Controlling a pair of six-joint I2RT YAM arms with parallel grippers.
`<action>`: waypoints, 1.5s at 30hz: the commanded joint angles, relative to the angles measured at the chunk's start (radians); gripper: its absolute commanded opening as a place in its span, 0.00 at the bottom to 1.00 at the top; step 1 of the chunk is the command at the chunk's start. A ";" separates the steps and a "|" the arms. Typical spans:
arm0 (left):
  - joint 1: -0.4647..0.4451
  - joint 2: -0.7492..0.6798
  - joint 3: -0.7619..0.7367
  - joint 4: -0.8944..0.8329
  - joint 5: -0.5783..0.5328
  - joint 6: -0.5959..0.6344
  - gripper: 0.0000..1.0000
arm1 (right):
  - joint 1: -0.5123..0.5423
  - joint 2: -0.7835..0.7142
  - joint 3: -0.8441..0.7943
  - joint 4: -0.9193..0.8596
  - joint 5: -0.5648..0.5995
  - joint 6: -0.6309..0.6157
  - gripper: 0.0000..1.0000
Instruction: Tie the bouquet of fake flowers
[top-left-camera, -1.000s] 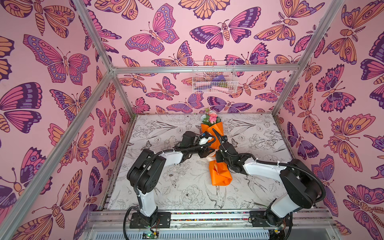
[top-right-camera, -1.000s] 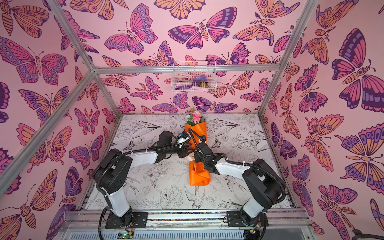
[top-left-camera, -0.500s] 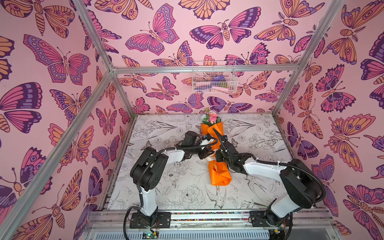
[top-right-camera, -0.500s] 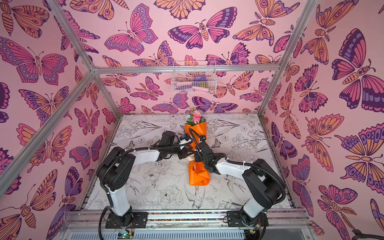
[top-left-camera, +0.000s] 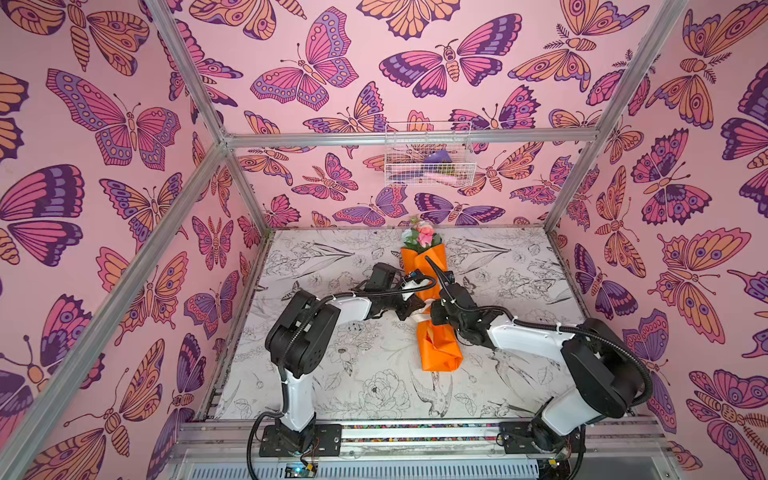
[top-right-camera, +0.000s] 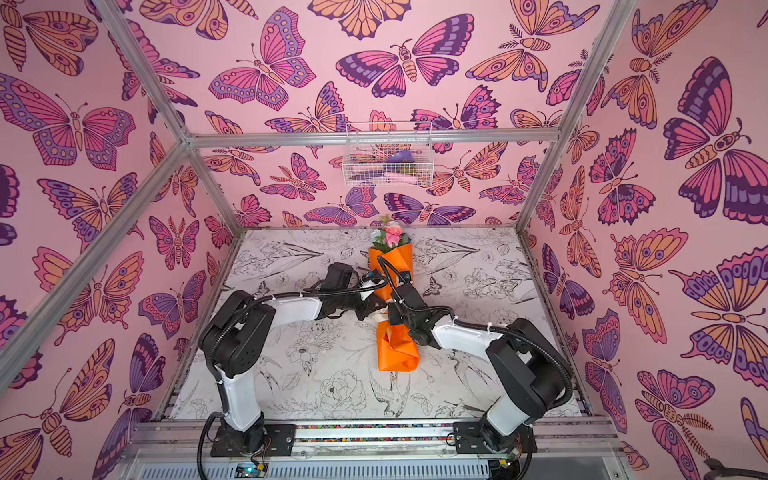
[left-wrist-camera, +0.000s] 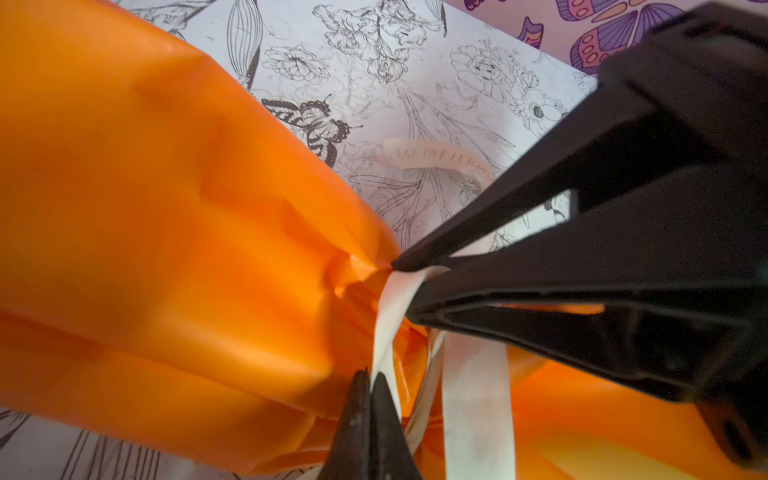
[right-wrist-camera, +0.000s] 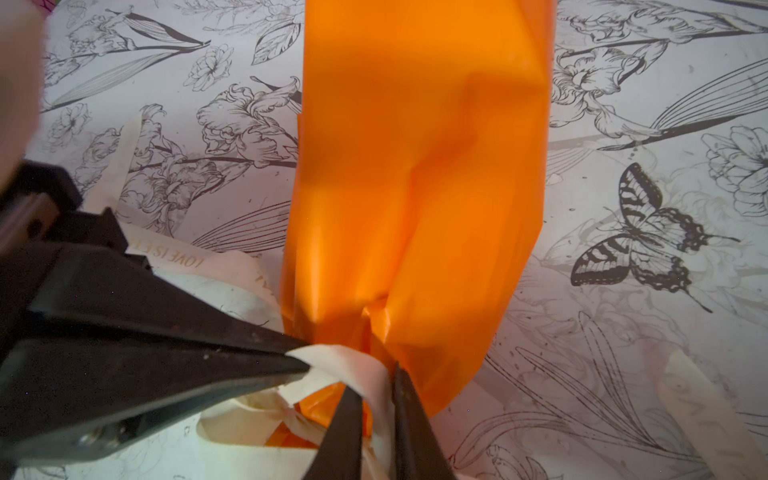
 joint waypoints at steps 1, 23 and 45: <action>0.002 -0.013 0.011 -0.025 0.013 0.003 0.00 | -0.014 -0.100 -0.016 -0.061 -0.048 0.021 0.26; 0.002 -0.036 0.008 -0.024 0.008 -0.023 0.00 | -0.167 -0.371 -0.196 -0.403 -0.214 -0.115 0.43; 0.002 -0.023 0.002 -0.003 -0.028 -0.048 0.00 | -0.137 -0.016 -0.111 -0.109 -0.159 -0.226 0.45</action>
